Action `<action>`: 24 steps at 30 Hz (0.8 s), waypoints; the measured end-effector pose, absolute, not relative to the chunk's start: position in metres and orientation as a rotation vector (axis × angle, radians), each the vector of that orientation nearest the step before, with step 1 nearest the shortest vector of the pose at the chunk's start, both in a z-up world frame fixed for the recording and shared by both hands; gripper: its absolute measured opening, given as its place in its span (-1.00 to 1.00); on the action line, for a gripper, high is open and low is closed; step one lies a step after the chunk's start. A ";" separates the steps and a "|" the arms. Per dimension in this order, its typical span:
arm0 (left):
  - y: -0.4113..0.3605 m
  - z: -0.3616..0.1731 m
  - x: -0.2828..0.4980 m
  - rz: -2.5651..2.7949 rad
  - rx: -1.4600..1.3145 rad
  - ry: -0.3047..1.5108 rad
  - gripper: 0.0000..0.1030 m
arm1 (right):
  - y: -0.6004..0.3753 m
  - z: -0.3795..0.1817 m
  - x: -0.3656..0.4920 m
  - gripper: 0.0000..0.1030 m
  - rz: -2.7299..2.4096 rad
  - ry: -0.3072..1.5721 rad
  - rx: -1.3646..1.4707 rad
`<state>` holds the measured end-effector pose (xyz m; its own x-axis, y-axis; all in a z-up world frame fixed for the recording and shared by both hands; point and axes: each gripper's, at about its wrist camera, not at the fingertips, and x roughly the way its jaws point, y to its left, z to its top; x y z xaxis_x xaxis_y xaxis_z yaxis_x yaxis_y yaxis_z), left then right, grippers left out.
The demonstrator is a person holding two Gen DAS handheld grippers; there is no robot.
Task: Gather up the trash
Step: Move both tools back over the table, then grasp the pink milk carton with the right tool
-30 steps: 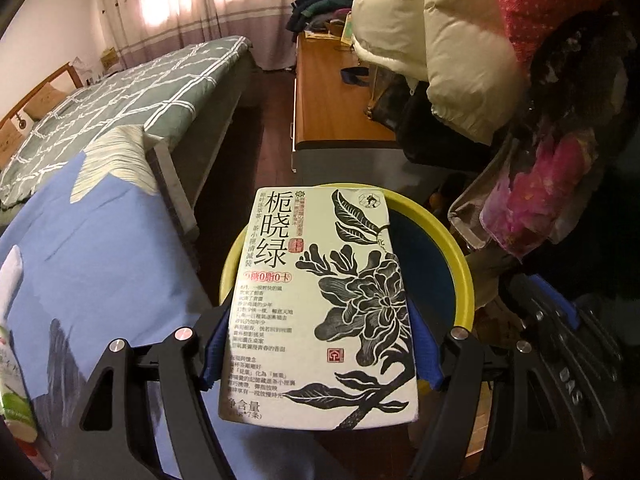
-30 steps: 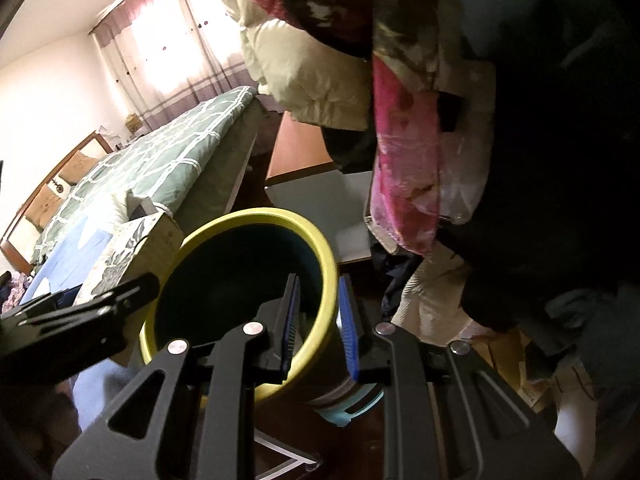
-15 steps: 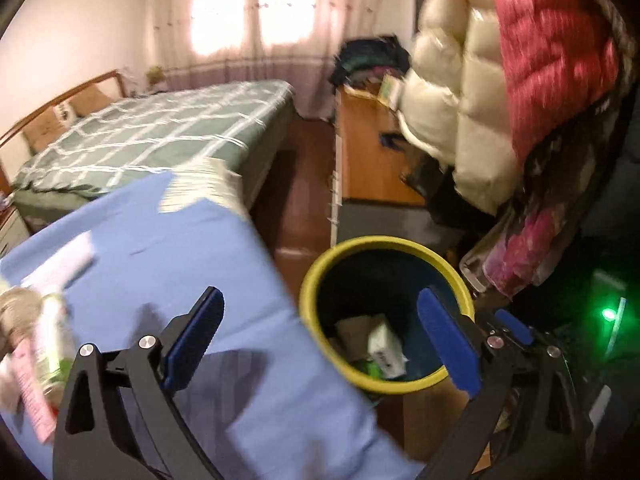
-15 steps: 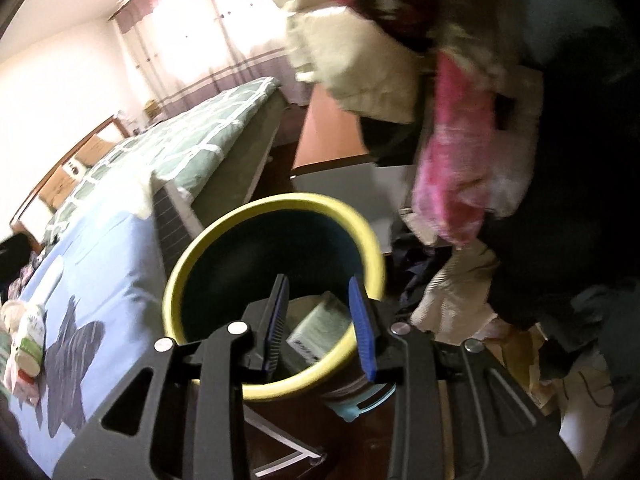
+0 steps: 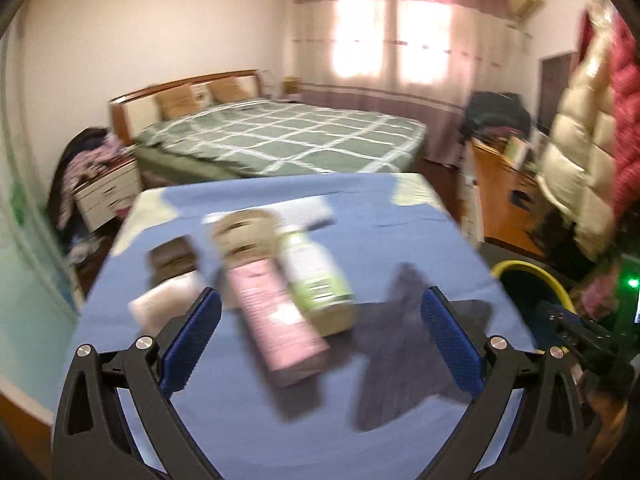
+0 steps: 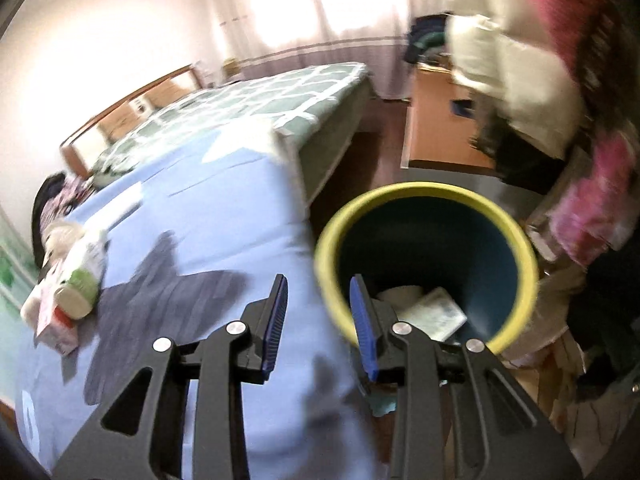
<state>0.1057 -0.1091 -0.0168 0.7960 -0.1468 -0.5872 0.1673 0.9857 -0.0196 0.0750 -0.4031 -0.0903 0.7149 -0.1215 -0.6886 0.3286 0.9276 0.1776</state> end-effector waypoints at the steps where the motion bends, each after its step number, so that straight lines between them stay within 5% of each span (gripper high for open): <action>1: -0.098 -0.017 0.106 -0.151 0.023 0.630 0.90 | -0.393 -0.089 0.079 -0.39 -0.233 0.739 0.287; 18: 0.060 -0.024 0.081 0.132 -0.129 0.565 0.90 | -0.195 -0.071 0.117 -0.39 0.285 0.799 0.106; 24: 0.065 -0.026 0.081 0.127 -0.143 0.571 0.90 | -0.162 -0.079 0.118 -0.11 0.327 0.824 0.059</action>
